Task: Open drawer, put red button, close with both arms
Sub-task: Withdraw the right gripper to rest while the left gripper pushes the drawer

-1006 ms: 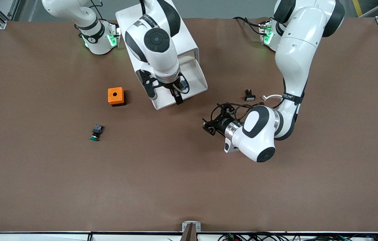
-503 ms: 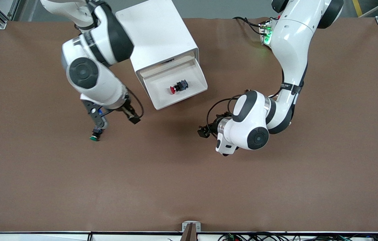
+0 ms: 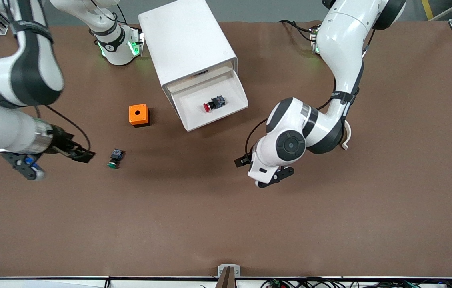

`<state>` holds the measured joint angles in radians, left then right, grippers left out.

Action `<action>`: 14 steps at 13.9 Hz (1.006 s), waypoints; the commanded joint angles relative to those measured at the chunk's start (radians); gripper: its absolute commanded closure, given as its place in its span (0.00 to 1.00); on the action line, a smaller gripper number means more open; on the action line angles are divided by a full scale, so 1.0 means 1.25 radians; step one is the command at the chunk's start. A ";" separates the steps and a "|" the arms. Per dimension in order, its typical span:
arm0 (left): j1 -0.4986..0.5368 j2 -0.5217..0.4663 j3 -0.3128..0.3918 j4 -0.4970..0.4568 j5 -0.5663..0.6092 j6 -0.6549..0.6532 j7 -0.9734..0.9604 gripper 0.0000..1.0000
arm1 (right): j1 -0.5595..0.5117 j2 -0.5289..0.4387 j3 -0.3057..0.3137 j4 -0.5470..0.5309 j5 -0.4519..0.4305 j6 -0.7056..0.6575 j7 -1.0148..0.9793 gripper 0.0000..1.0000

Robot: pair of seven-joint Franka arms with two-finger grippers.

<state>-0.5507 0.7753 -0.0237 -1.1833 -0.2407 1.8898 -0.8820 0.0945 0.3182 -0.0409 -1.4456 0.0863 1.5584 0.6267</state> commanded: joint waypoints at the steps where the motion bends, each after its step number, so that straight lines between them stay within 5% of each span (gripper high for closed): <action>1: -0.011 -0.016 0.004 -0.020 0.026 0.031 0.015 0.00 | -0.061 0.002 0.016 0.077 -0.060 -0.121 -0.166 0.00; 5: -0.048 -0.015 0.007 -0.023 0.031 0.031 -0.001 0.00 | -0.166 0.001 0.016 0.156 -0.065 -0.259 -0.452 0.00; 14: -0.113 -0.048 0.009 -0.051 0.146 0.028 -0.221 0.00 | -0.181 0.001 0.016 0.166 -0.087 -0.296 -0.557 0.00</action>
<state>-0.6596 0.7695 -0.0230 -1.1944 -0.1031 1.9145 -1.1292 -0.1193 0.3145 -0.0269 -1.2560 -0.0048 1.1990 -0.0279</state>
